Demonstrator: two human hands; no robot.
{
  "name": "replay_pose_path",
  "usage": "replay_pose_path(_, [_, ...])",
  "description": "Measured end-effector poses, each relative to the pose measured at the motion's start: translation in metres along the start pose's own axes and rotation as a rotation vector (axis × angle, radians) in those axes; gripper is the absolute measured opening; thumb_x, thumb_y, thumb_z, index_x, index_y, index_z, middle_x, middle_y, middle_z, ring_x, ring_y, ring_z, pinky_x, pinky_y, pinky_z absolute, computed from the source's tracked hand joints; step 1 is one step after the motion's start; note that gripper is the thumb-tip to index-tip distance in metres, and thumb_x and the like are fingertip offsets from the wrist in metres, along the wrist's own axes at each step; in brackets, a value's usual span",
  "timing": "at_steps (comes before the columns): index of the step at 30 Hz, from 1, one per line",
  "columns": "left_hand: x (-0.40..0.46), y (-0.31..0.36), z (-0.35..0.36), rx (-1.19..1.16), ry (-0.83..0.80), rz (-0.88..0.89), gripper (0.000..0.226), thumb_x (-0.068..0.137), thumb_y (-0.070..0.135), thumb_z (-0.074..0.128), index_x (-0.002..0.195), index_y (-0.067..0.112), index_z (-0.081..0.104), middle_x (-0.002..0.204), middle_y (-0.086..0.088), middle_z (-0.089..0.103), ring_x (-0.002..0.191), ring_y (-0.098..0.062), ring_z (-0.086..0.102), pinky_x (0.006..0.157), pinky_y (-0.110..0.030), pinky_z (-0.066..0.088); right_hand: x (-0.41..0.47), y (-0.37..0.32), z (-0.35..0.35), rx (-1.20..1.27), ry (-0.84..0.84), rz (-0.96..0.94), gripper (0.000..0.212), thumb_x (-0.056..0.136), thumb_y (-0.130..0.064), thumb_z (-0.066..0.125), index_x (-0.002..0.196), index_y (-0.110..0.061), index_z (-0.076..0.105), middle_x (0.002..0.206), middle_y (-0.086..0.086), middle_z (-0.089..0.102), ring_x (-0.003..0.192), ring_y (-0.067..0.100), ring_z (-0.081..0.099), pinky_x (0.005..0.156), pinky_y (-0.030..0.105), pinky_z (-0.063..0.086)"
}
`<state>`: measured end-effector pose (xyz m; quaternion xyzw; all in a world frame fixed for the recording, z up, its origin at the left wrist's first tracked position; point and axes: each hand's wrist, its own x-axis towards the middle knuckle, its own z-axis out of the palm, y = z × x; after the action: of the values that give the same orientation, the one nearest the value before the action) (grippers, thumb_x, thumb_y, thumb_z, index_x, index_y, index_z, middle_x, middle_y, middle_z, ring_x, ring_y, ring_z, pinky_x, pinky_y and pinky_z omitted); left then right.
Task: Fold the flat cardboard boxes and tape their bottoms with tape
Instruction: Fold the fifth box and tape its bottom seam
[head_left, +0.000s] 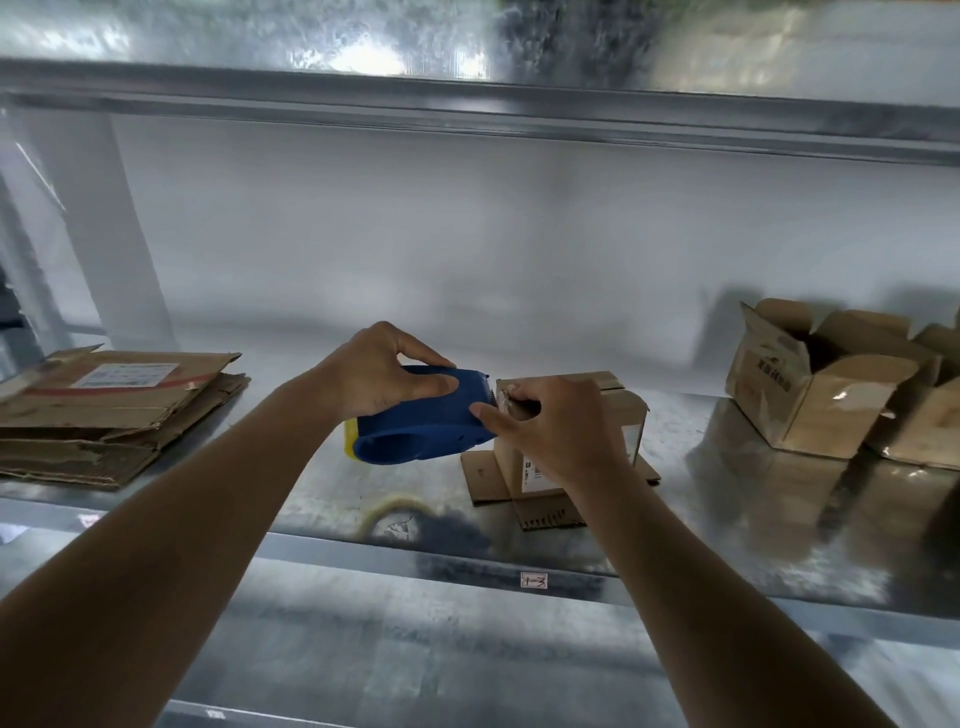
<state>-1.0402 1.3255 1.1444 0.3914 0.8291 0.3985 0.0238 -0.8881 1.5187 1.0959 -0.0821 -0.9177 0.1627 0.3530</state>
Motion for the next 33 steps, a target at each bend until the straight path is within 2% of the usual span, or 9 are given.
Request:
replay_pose_path(4, [-0.005, 0.0, 0.008, 0.545, 0.008, 0.055, 0.031, 0.078, 0.068, 0.075, 0.1, 0.045, 0.079, 0.108, 0.022, 0.072, 0.099, -0.011, 0.066, 0.085, -0.035, 0.057, -0.003, 0.0, 0.0, -0.093, -0.091, -0.004, 0.058, 0.075, -0.076, 0.073, 0.064, -0.026, 0.045, 0.056, -0.011, 0.05, 0.052, 0.007, 0.047, 0.054, 0.023, 0.036])
replay_pose_path(9, [-0.01, 0.007, -0.011, 0.401, 0.176, 0.068, 0.025, 0.085, 0.062, 0.073, 0.106, 0.049, 0.077, 0.121, 0.019, 0.07, 0.106, -0.011, 0.063, 0.088, -0.035, 0.056, -0.003, -0.001, 0.005, -0.13, -0.041, -0.015, 0.05, 0.079, -0.075, 0.07, 0.075, -0.026, 0.06, 0.066, -0.013, 0.059, 0.06, 0.005, 0.055, 0.059, 0.023, 0.044])
replay_pose_path(12, [-0.009, 0.01, -0.014, 0.416, 0.207, 0.108, 0.027, 0.087, 0.06, 0.072, 0.111, 0.049, 0.076, 0.122, 0.018, 0.071, 0.103, -0.011, 0.064, 0.084, -0.034, 0.057, -0.004, 0.001, 0.005, -0.016, 0.03, -0.037, 0.043, 0.091, -0.058, 0.069, 0.087, -0.016, 0.075, 0.076, -0.004, 0.071, 0.067, 0.01, 0.063, 0.063, 0.028, 0.052])
replay_pose_path(16, [-0.007, 0.006, -0.005, 0.379, 0.217, 0.182, 0.032, 0.085, 0.064, 0.071, 0.114, 0.051, 0.075, 0.116, 0.021, 0.074, 0.101, -0.009, 0.068, 0.085, -0.036, 0.059, -0.007, 0.001, 0.009, 0.031, 0.107, -0.03, 0.023, 0.098, -0.035, 0.067, 0.091, -0.017, 0.079, 0.079, -0.006, 0.074, 0.064, 0.003, 0.057, 0.065, 0.017, 0.044])
replay_pose_path(20, [-0.009, 0.012, 0.0, 0.3, 0.272, 0.253, 0.055, 0.073, 0.079, 0.053, 0.114, 0.05, 0.075, 0.11, 0.023, 0.076, 0.097, -0.007, 0.072, 0.085, -0.037, 0.06, -0.007, -0.001, 0.008, 0.059, 0.149, -0.002, 0.013, 0.091, -0.025, 0.071, 0.096, -0.017, 0.08, 0.086, -0.006, 0.076, 0.073, 0.007, 0.062, 0.097, 0.035, 0.053])
replay_pose_path(26, [-0.008, 0.01, -0.007, 0.235, 0.337, 0.35, 0.043, 0.08, 0.066, 0.065, 0.115, 0.044, 0.077, 0.113, 0.019, 0.076, 0.099, -0.009, 0.073, 0.085, -0.04, 0.061, -0.012, -0.005, 0.004, 0.008, 0.15, 0.058, 0.014, 0.09, -0.028, 0.075, 0.097, -0.016, 0.076, 0.09, -0.002, 0.073, 0.079, 0.014, 0.064, 0.073, 0.037, 0.061])
replay_pose_path(28, [-0.006, 0.005, -0.007, 0.203, 0.353, 0.348, 0.036, 0.083, 0.057, 0.076, 0.116, 0.041, 0.078, 0.115, 0.018, 0.076, 0.099, -0.009, 0.073, 0.086, -0.041, 0.061, -0.015, -0.008, 0.005, -0.123, 0.19, 0.075, 0.017, 0.092, -0.03, 0.076, 0.099, -0.015, 0.077, 0.095, 0.001, 0.073, 0.084, 0.017, 0.065, 0.077, 0.036, 0.06])
replay_pose_path(31, [-0.006, -0.004, -0.009, 0.13, 0.353, 0.35, 0.042, 0.079, 0.063, 0.074, 0.115, 0.041, 0.078, 0.115, 0.021, 0.075, 0.099, -0.006, 0.073, 0.086, -0.041, 0.061, -0.023, -0.016, 0.004, -0.401, 0.231, 0.189, 0.025, 0.093, -0.034, 0.074, 0.108, -0.015, 0.076, 0.107, 0.004, 0.072, 0.097, 0.023, 0.065, 0.084, 0.036, 0.054])
replay_pose_path(33, [-0.007, -0.01, -0.01, 0.049, 0.354, 0.379, 0.038, 0.082, 0.055, 0.08, 0.116, 0.038, 0.079, 0.116, 0.02, 0.075, 0.101, -0.003, 0.072, 0.088, -0.039, 0.061, -0.027, -0.018, 0.003, -0.416, 0.202, 0.217, 0.028, 0.097, -0.035, 0.068, 0.115, -0.014, 0.075, 0.112, 0.003, 0.071, 0.102, 0.023, 0.064, 0.088, 0.035, 0.052])
